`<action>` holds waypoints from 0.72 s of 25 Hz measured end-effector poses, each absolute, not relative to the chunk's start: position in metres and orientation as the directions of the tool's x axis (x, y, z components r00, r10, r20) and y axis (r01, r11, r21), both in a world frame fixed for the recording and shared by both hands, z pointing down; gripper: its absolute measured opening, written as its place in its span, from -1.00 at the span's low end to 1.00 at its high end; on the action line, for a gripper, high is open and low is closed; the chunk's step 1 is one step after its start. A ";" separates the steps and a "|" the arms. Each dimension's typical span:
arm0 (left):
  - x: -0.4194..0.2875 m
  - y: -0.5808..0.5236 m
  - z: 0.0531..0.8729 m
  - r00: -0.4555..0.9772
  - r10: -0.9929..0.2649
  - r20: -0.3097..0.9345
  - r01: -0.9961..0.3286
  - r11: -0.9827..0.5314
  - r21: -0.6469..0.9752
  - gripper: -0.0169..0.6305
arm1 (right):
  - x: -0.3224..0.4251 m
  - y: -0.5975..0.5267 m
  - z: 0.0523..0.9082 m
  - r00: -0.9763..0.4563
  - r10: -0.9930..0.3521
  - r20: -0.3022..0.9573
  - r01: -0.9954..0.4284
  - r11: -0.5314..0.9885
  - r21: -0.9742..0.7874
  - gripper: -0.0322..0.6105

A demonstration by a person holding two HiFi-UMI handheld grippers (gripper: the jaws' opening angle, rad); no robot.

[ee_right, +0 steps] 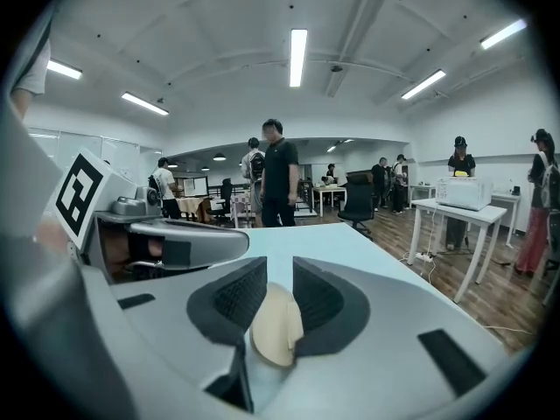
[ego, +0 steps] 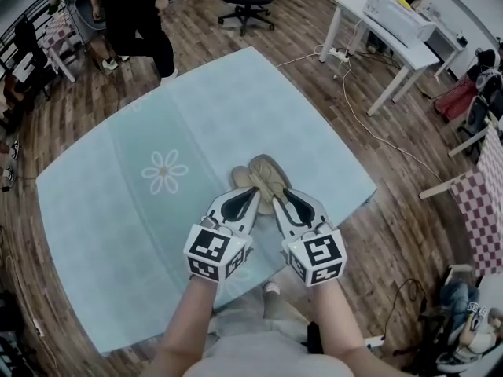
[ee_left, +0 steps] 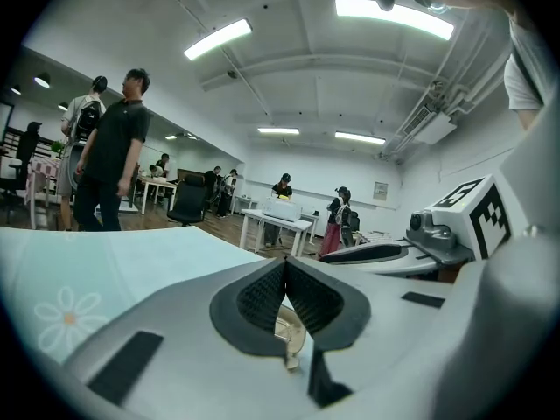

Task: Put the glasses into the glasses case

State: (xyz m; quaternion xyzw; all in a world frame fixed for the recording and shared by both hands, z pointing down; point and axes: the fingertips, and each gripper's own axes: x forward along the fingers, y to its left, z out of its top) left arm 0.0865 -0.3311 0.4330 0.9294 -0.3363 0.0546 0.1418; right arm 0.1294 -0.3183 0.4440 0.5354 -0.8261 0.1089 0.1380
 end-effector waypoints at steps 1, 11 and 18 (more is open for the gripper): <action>0.087 -0.333 0.435 0.766 -0.611 0.200 -0.643 -0.731 0.229 -0.92 | 0.129 -0.321 0.446 -0.390 -0.852 0.350 -0.913 0.407 -0.028 -0.60; 0.091 -0.353 0.457 0.717 -0.658 0.232 -0.697 -0.670 0.254 -0.92 | 0.127 -0.349 0.477 -0.422 -0.781 0.461 -0.885 0.465 -0.022 -0.67; 0.083 -0.370 0.477 0.683 -0.681 0.266 -0.731 -0.628 0.268 -0.92 | 0.113 -0.368 0.504 -0.484 -0.726 0.488 -0.850 0.522 -0.067 -0.73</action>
